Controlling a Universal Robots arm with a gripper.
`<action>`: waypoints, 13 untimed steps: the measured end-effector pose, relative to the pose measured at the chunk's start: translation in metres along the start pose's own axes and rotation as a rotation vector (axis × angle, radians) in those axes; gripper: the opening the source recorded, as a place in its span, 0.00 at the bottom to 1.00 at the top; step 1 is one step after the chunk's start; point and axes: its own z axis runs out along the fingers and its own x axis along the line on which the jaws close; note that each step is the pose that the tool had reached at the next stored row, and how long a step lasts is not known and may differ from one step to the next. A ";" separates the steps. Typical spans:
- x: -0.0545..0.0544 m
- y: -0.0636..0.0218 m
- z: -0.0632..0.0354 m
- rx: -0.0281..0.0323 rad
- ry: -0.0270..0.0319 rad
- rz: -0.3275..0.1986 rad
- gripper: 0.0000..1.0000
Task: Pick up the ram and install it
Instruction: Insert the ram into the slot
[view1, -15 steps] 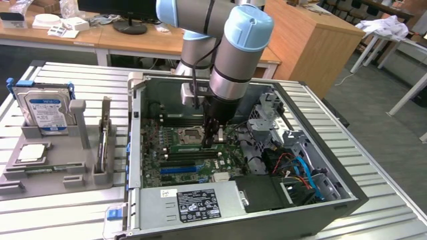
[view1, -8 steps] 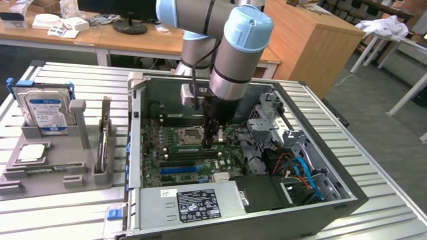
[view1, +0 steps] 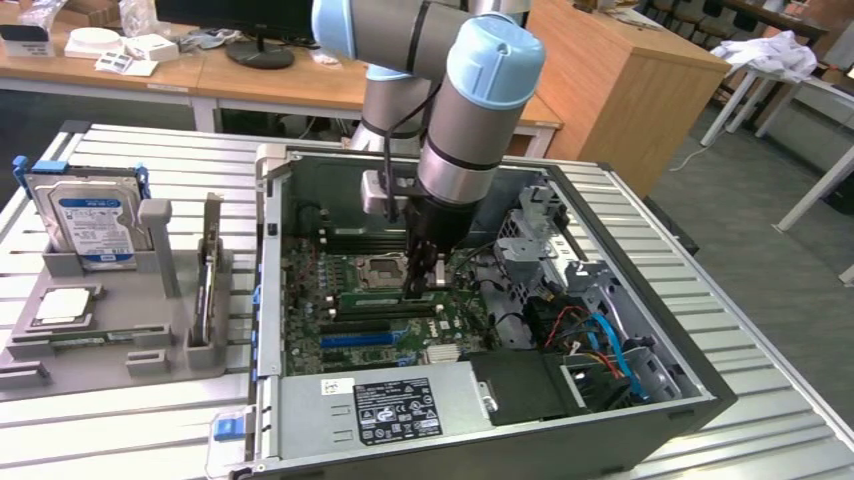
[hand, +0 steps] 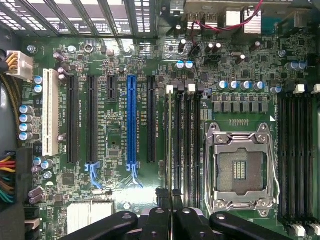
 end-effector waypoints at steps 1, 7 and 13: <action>0.000 0.0000 0.0001 0.0000 0.0000 0.000 0.13; 0.000 0.0000 0.0013 0.0002 -0.0005 0.000 0.13; 0.000 0.0001 0.0019 0.0000 -0.0001 0.000 0.13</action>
